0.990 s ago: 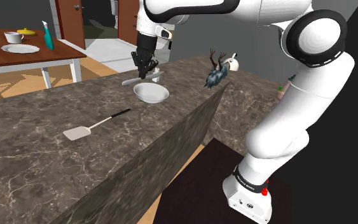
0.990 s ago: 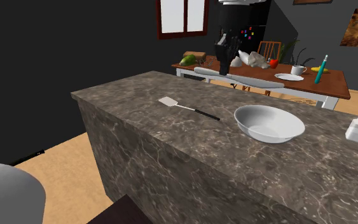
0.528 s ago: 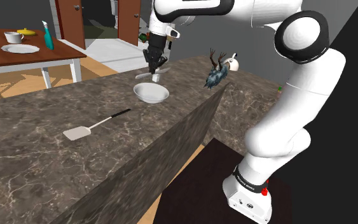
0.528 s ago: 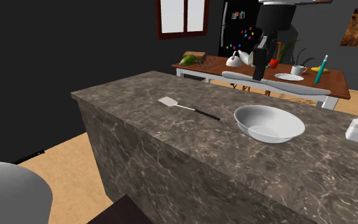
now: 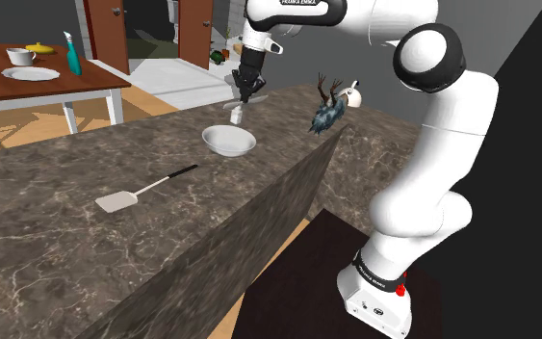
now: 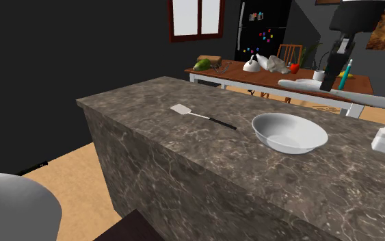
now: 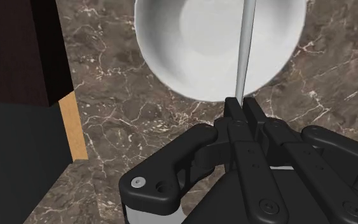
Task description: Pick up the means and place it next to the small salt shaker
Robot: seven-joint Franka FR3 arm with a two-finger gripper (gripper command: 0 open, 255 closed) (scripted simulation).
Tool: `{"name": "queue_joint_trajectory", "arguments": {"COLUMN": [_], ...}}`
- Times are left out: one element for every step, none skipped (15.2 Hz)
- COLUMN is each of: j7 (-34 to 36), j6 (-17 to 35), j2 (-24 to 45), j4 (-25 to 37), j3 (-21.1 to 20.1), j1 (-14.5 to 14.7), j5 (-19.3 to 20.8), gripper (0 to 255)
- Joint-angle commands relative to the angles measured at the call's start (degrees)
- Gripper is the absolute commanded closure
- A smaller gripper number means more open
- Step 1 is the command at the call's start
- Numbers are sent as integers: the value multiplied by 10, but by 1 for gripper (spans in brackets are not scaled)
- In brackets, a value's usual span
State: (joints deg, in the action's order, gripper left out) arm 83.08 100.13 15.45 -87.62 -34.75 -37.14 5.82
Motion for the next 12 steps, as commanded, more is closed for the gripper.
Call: {"name": "queue_joint_trajectory", "arguments": {"j7": [-13,-21,-28,-36,-44,-52,-59,-67,-76,-85,-94,-104], "j6": [-10,-16,-24,-32,-40,-50,-60,-71,-84,-98,-114,-134], "j2": [25,39,53,68,84,101,118,137,157,179,203,231], "j4": [31,50,70,92,115,140,166,196,228,264,304,352], "j3": [8,12,17,21,26,30,35,39,44,49,55,61], "j1": [-3,-4,-5,-6,-6,-5,-4,-2,2,6,12,20], "j5": [12,18,25,31,37,44,51,57,64,71,79,87], "gripper": [255,255,255,255,255,255,255,255,255,255,255,255]}}
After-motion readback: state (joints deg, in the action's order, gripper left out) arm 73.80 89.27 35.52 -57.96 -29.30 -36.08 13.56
